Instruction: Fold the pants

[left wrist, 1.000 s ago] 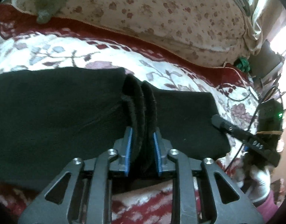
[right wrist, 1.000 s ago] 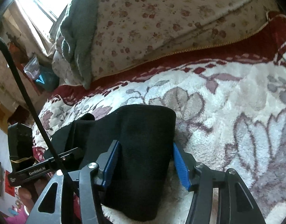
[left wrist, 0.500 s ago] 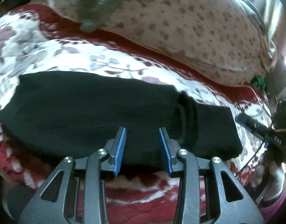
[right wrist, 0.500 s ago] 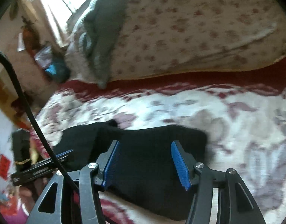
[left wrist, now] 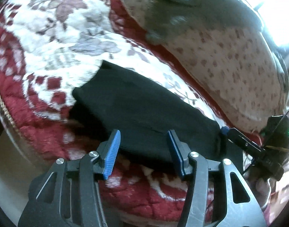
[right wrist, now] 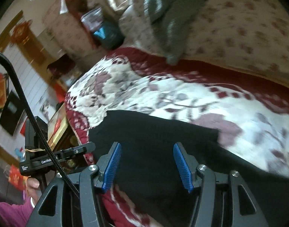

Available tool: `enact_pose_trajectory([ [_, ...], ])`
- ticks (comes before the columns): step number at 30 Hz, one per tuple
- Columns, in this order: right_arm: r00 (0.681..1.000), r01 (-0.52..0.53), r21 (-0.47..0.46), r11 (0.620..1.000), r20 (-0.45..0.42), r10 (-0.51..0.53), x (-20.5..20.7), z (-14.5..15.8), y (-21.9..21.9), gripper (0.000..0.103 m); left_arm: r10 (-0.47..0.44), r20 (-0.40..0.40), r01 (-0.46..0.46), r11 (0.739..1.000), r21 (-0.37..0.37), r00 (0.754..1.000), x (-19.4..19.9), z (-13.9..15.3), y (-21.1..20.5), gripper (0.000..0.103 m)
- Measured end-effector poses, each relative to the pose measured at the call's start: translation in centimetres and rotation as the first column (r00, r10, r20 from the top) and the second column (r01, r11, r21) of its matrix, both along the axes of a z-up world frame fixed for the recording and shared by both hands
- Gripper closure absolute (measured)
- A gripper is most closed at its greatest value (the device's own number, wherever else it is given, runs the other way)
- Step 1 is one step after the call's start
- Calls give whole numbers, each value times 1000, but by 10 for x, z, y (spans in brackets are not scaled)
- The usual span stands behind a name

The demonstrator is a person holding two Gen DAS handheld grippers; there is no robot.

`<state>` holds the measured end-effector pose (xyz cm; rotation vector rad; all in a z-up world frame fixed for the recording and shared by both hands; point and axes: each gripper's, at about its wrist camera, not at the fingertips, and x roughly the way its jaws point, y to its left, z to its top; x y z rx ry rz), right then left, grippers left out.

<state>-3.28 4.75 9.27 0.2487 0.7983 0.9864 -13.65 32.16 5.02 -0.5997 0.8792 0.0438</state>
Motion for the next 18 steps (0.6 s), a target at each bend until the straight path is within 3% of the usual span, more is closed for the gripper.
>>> enact_pose_trajectory([
  [8,994,-105,-33,994,6,105,13,3,67,47,84,15,-85,995,53,996,-9,2,15,52],
  [18,969,-232,-121,965,52,240,32,14,153,47,157,-31,-158,987,-35,987,-11,-17,38,52],
])
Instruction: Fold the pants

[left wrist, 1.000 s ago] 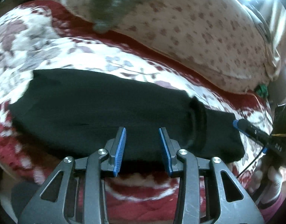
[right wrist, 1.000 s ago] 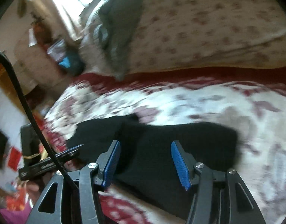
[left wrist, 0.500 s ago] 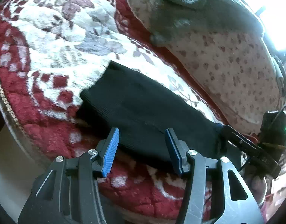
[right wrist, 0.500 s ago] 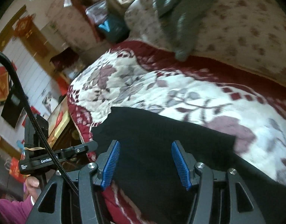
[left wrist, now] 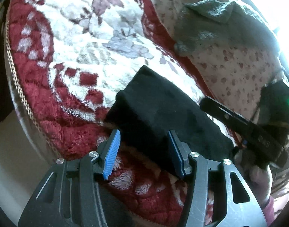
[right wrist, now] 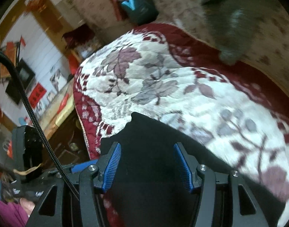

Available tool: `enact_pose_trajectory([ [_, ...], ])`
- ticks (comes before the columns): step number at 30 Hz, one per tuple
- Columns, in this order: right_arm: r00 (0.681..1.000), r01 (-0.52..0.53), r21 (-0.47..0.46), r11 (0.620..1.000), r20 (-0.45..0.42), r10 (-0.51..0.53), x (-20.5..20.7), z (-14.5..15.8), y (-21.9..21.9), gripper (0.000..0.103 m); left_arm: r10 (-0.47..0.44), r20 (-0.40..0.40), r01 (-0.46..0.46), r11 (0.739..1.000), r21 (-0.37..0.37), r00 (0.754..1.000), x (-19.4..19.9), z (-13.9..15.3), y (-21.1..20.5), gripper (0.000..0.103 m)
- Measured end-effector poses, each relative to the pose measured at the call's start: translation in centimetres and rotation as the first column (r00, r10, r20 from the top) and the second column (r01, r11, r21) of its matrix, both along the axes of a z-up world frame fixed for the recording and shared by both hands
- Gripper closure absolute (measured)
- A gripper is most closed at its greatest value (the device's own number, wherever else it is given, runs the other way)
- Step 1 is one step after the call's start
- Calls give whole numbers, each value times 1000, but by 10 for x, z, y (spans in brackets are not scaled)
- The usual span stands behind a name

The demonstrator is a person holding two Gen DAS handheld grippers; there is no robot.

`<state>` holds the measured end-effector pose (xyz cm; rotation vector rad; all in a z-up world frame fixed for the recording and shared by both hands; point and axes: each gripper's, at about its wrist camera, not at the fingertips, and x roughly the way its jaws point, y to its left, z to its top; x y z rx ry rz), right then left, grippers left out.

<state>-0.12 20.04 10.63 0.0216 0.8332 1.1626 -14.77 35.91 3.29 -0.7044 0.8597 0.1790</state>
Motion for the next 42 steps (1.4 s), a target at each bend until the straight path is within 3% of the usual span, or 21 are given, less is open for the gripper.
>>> enact_pose_trajectory([
  [9,987,-114,-157,981,94,130,18,-3,65,47,85,-7,-85,993,-80,996,1,-17,5,45],
  [13,976,-147,-215,966,126,176,21,-6,84,47,98,-1,-97,990,-100,995,6,-18,4,35],
  [20,956,-220,-281,934,129,264,22,-17,116,47,117,-6,-117,990,-82,993,12,-19,1,33],
  [22,945,-219,-304,927,170,279,17,-21,121,55,127,6,-126,988,-88,992,12,-19,1,33],
  [24,936,-223,-315,923,196,293,13,-25,124,63,132,20,-130,988,-86,991,12,-20,2,41],
  [25,933,-222,-313,923,208,295,12,-26,124,64,124,29,-122,990,-70,992,13,-20,1,64],
  [26,933,-217,-305,927,214,289,11,-25,121,71,101,33,-98,992,-82,994,15,-21,1,72],
  [28,936,-208,-279,938,222,273,9,-20,114,81,100,44,-96,992,-83,994,14,-20,1,79],
  [32,943,-187,-191,964,240,230,4,-4,92,89,86,74,-84,996,-30,994,12,-9,-5,86],
  [42,957,-125,-40,991,257,131,-16,27,46,90,47,136,-56,997,61,990,1,26,-22,88],
])
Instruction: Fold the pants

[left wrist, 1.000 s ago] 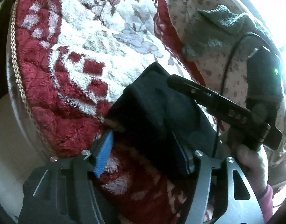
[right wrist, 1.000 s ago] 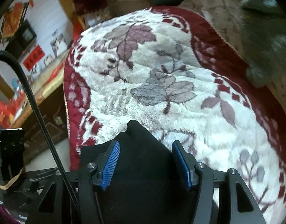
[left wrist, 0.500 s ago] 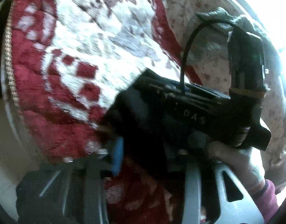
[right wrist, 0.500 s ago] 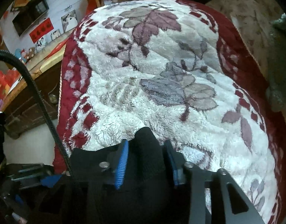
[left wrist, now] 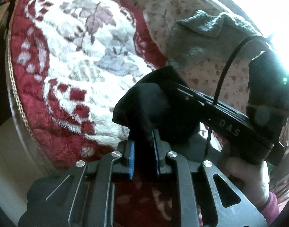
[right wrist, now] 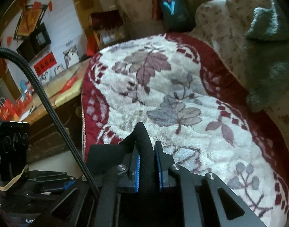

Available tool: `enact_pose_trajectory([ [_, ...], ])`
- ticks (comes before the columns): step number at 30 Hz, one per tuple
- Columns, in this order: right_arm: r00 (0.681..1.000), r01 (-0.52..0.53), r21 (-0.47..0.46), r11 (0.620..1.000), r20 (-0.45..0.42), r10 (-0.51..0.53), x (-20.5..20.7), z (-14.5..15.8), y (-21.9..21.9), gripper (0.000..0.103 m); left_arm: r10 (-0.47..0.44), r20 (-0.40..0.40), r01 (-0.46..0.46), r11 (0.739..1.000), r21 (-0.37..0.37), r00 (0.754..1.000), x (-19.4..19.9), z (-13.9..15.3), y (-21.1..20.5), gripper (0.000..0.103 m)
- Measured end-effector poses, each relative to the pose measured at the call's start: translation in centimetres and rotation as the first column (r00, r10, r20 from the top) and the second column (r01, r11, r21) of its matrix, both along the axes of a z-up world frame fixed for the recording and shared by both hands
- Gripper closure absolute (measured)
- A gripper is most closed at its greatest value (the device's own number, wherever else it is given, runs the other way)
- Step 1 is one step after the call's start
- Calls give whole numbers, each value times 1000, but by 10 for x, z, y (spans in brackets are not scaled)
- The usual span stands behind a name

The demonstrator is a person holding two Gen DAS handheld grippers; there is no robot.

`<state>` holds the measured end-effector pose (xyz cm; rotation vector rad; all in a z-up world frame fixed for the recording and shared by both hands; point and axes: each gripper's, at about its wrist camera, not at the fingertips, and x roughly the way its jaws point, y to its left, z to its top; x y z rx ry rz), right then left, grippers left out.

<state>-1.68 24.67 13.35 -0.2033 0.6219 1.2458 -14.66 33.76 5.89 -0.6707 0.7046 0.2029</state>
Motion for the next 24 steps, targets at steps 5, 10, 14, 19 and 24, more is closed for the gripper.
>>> enact_pose_trajectory([
  [5,999,33,49,998,-6,-33,-4,13,-27,90,-22,29,21,999,32,999,-2,17,-12,89],
  [10,998,64,101,993,-7,-64,-9,25,-53,90,-56,56,52,995,80,997,-4,36,-29,89],
  [14,996,88,140,986,-22,-86,-8,32,-77,90,-94,77,85,991,108,993,-4,50,-46,89],
  [19,992,126,187,974,-32,-122,-11,40,-112,90,-152,100,136,979,151,983,-4,68,-73,89],
  [24,985,173,235,956,-35,-170,-15,48,-157,90,-227,125,201,960,194,966,-4,85,-108,89],
])
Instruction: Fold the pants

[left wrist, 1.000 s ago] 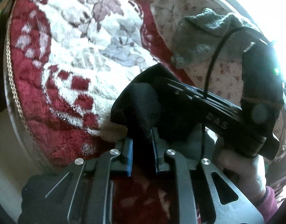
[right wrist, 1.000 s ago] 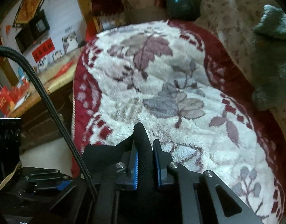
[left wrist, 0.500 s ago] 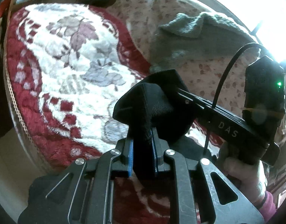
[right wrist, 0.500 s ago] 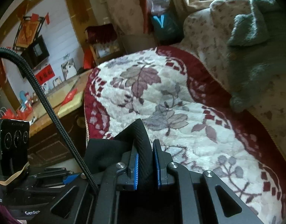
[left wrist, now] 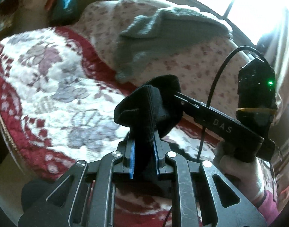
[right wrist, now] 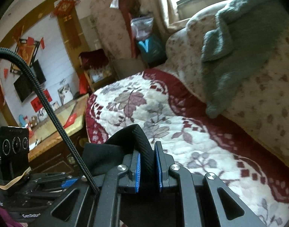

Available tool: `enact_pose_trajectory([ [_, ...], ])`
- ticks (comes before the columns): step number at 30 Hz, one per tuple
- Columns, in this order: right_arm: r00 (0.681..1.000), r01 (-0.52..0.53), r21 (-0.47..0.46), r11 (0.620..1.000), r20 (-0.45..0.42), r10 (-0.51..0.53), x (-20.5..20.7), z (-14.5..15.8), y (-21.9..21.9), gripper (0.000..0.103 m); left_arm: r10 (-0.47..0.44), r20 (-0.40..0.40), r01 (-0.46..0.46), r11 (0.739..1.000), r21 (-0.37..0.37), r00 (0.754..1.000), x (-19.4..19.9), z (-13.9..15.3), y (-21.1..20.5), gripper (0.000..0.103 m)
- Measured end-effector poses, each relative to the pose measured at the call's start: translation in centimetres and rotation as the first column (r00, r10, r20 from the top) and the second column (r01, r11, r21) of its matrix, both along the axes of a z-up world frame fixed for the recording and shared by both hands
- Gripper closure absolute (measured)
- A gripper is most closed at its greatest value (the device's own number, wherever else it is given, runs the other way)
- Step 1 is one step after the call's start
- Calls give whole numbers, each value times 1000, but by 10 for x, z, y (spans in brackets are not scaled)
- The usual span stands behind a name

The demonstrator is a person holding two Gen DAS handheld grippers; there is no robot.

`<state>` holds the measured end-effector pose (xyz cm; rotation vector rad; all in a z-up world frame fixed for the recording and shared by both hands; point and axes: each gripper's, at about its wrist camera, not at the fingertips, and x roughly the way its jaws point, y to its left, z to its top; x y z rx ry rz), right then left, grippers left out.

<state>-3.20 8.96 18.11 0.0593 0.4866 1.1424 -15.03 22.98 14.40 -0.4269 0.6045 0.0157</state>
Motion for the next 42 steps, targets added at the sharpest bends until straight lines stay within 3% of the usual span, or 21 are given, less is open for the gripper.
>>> enact_pose_trajectory([
  [10,989,144,93,985,-46,-140,-8,-6,-120,90,-206,31,204,977,69,978,5,18,-97,89],
  [19,948,297,101,949,-152,-280,-15,-53,-214,90,-379,-55,383,917,108,924,17,-12,-191,89],
  [28,902,392,102,914,-236,-361,-15,-97,-264,90,-449,-135,465,876,124,883,27,-42,-243,89],
  [33,883,421,58,905,-255,-394,-13,-117,-270,90,-457,-185,482,868,121,870,34,-59,-252,89],
  [36,853,468,20,883,-270,-446,-14,-128,-277,88,-463,-208,489,867,94,861,35,-65,-251,88],
  [37,845,480,19,877,-279,-456,-13,-131,-280,86,-469,-213,494,866,79,857,36,-65,-251,86],
  [39,820,512,18,859,-307,-483,-16,-134,-291,73,-483,-218,506,861,58,848,35,-64,-250,80],
  [41,796,541,22,840,-335,-504,-20,-135,-303,71,-532,-207,546,838,12,821,31,-62,-251,61],
  [42,791,549,31,835,-342,-507,-23,-134,-307,70,-557,-198,565,825,-17,807,29,-60,-251,60],
])
